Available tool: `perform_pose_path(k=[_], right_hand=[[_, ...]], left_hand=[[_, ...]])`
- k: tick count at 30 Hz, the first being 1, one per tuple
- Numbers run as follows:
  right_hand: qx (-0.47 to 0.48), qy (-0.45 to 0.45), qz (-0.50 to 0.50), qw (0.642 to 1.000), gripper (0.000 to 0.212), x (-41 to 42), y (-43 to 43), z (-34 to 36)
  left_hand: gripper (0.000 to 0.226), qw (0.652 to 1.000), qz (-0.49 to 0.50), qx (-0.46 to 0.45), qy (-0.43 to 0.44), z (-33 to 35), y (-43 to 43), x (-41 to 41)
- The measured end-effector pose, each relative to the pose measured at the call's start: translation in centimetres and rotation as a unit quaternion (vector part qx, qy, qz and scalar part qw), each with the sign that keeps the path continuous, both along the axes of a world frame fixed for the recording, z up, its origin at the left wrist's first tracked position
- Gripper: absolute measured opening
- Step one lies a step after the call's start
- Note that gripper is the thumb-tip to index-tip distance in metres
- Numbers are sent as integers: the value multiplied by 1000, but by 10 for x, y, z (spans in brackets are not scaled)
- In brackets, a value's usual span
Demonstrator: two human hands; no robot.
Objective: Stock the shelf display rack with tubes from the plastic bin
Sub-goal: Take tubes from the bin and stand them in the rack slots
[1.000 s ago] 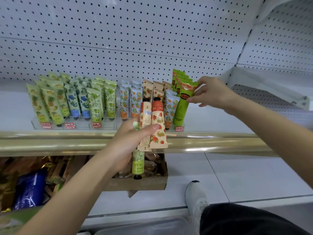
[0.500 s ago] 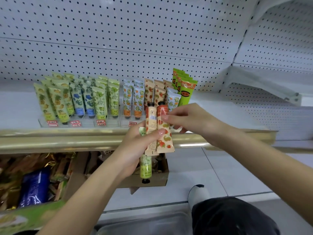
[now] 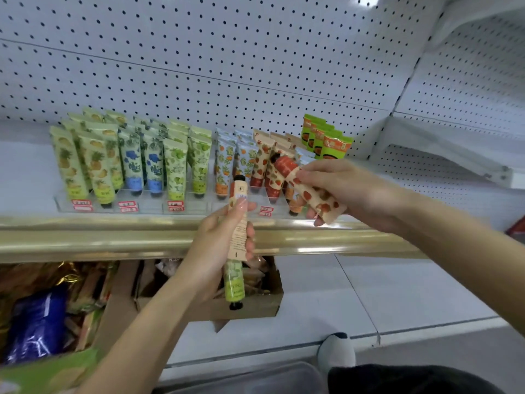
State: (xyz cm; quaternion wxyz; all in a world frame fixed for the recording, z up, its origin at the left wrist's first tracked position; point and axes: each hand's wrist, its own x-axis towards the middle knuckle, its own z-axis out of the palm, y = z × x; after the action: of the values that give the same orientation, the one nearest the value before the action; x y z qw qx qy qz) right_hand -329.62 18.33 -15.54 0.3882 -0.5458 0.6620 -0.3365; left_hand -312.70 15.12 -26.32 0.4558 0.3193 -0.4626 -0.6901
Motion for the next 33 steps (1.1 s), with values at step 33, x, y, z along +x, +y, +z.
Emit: perform_pose_path(k=[33], right_hand=[[-124, 350, -20, 928, 14, 4, -93, 46]], left_hand=[[33, 996, -7, 28, 89, 0, -34, 14]])
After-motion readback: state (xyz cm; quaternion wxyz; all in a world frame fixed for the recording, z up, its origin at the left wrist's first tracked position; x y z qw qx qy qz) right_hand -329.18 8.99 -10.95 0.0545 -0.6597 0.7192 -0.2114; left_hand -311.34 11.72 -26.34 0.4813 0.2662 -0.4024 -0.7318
